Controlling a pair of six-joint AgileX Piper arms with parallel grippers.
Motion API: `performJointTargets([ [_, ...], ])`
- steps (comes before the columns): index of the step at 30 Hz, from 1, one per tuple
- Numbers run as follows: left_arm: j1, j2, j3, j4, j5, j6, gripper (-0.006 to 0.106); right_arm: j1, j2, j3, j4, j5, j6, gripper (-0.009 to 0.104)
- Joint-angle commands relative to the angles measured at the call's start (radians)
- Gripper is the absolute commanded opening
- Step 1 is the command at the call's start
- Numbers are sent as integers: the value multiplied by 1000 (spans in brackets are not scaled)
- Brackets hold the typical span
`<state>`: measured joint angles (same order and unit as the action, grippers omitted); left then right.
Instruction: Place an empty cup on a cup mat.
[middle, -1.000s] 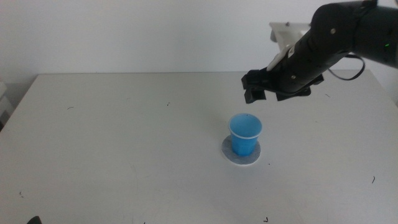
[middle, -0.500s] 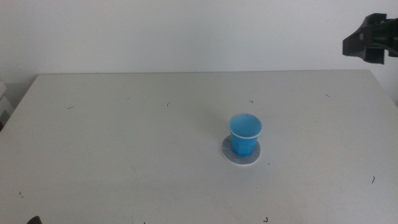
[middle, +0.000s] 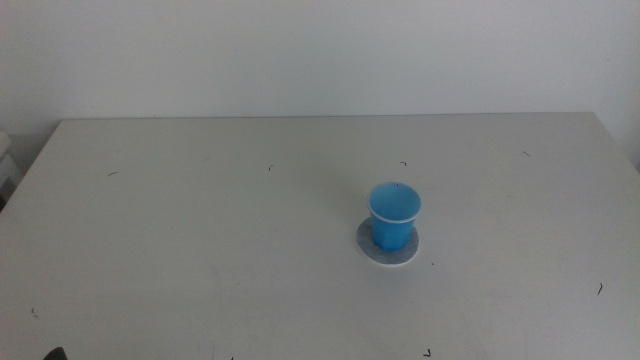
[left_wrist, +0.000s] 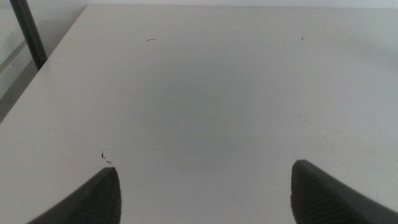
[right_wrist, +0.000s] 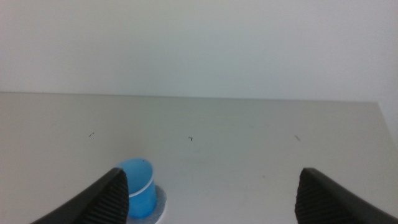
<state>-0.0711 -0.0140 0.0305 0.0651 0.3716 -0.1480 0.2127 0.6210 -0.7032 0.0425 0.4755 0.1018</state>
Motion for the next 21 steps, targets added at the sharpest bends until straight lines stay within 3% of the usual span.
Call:
performJointTargets([
  [1,1,-13,-6,0,-67,-11,105,-7,-82,76,-17,-168,-57,74],
  [6,1,-13,-6,0,-67,-11,105,-7,-251,256,-20,-220,-94,83],
  [11,1,-13,-6,0,-67,-11,105,-7,-391,378,-68,-307,-102,94],
  [21,1,-13,-6,0,-67,-11,105,-7,-588,553,-94,-305,-102,94],
])
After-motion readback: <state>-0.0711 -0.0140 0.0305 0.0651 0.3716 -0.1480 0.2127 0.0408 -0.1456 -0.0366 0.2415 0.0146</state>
